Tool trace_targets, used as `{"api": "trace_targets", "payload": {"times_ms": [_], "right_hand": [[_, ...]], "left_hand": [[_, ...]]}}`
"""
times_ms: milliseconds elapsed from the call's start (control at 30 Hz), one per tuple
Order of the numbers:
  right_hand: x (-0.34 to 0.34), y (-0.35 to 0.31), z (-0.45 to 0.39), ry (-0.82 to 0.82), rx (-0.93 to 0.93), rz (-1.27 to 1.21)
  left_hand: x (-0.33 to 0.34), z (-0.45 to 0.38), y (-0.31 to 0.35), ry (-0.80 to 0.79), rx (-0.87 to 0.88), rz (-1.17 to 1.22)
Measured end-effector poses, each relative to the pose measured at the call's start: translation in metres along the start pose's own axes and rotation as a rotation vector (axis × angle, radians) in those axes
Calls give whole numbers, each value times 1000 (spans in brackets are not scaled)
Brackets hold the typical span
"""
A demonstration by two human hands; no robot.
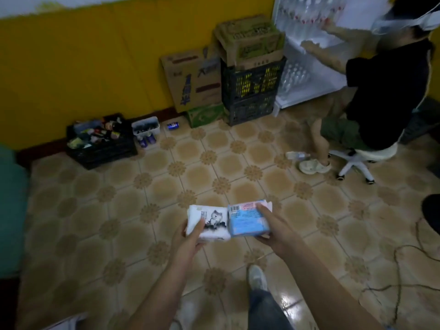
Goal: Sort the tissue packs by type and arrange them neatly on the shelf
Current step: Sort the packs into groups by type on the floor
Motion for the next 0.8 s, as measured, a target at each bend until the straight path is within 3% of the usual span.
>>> {"api": "trace_targets", "payload": {"times_ms": [167, 333, 533, 800], "right_hand": [[-31, 16, -107, -81, 92, 131], [-39, 81, -199, -183, 201, 294], [-47, 243, -354, -98, 136, 453], [-82, 459, -515, 142, 43, 594]], "left_hand": [[43, -70, -40, 38, -155, -116], [45, -163, -110, 95, -316, -137], [22, -359, -263, 104, -342, -232], [10, -594, -457, 141, -210, -348]]}}
Point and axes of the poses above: each hand's wrist, its own z-axis away from the middle knuckle, its own x-axis out of the palm, y = z × x, the point moved 2 cm from there along -z, towards the middle knuckle, and after that the axes turned 8 degrees about -x, right-handed, at the moved point
